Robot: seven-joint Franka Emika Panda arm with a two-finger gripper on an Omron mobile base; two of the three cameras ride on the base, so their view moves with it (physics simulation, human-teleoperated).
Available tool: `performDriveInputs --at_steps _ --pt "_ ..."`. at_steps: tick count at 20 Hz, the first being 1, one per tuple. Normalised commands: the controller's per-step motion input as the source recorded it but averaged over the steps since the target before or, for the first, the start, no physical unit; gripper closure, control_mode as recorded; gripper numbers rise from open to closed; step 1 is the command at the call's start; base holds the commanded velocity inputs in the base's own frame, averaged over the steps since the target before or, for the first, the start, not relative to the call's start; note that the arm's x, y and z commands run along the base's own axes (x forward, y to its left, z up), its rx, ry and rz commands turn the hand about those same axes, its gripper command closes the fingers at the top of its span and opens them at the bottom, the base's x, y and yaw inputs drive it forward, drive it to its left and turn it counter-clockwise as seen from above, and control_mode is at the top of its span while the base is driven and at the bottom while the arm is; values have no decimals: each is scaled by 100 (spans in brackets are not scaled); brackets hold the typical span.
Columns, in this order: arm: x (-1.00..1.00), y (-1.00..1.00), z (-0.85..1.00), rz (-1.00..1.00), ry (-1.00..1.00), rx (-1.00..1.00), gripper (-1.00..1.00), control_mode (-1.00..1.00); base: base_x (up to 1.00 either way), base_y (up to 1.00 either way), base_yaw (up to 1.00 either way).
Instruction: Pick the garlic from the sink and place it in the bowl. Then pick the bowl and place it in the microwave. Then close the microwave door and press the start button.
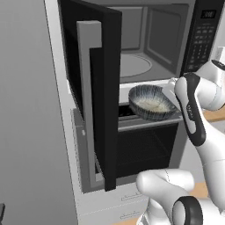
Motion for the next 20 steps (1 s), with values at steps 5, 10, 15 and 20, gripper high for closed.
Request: performDriveInputs --at_steps 5,10,15,20 --pt "0 0 0 0 0 0 100 100 23 -7 0" --pt "0 0 0 0 0 0 100 100 33 -3 0" --pt "0 0 0 0 0 0 100 100 10 -1 0" --pt "0 0 0 0 0 0 100 100 0 0 0"
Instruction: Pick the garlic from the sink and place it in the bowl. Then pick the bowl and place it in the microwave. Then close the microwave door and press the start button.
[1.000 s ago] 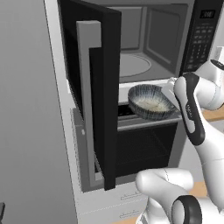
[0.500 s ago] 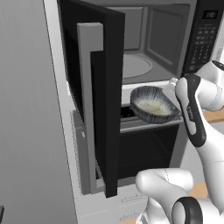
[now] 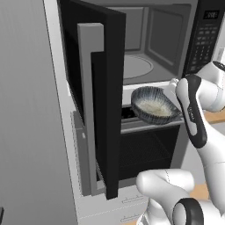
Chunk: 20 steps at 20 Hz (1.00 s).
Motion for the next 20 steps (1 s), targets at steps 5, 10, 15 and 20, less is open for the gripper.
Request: performDriveInputs --at_steps 5,10,15,20 --pt "0 0 0 0 0 0 100 100 0 -1 0" --pt "-47 -9 18 0 -6 16 100 -100 0 0 0" --pt "-46 6 64 0 -10 6 100 -100 0 0 0" --pt "6 30 41 -1 -3 0 100 -100 0 0 0"
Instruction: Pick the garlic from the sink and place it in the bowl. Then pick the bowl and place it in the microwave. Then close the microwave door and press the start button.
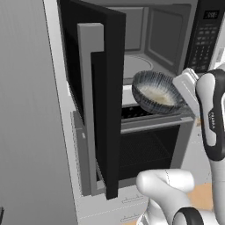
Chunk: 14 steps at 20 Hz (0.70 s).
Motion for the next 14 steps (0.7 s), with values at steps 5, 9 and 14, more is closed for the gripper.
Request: performDriveInputs --at_steps 5,9,14 --pt "25 22 39 -3 -7 0 100 -100 0 0 0" --pt "40 42 38 -8 -9 0 100 -100 0 0 0" --pt "54 28 24 -8 -2 0 100 -100 0 0 0"
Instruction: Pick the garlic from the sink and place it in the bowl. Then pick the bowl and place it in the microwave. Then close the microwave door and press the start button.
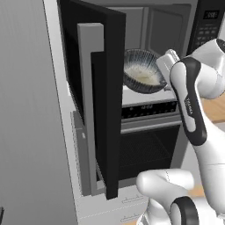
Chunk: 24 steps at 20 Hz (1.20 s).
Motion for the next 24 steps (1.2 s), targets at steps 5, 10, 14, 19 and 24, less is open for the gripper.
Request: performDriveInputs --at_steps 5,10,14,19,24 --pt "60 13 4 -7 0 0 100 -100 0 0 0" --pt "50 0 0 -5 0 0 100 -100 0 0 0" --pt "42 2 3 -4 0 0 100 -100 0 0 0" --pt "42 12 9 0 0 0 100 -100 0 0 0" --pt "43 11 1 0 0 0 100 -100 0 0 0"
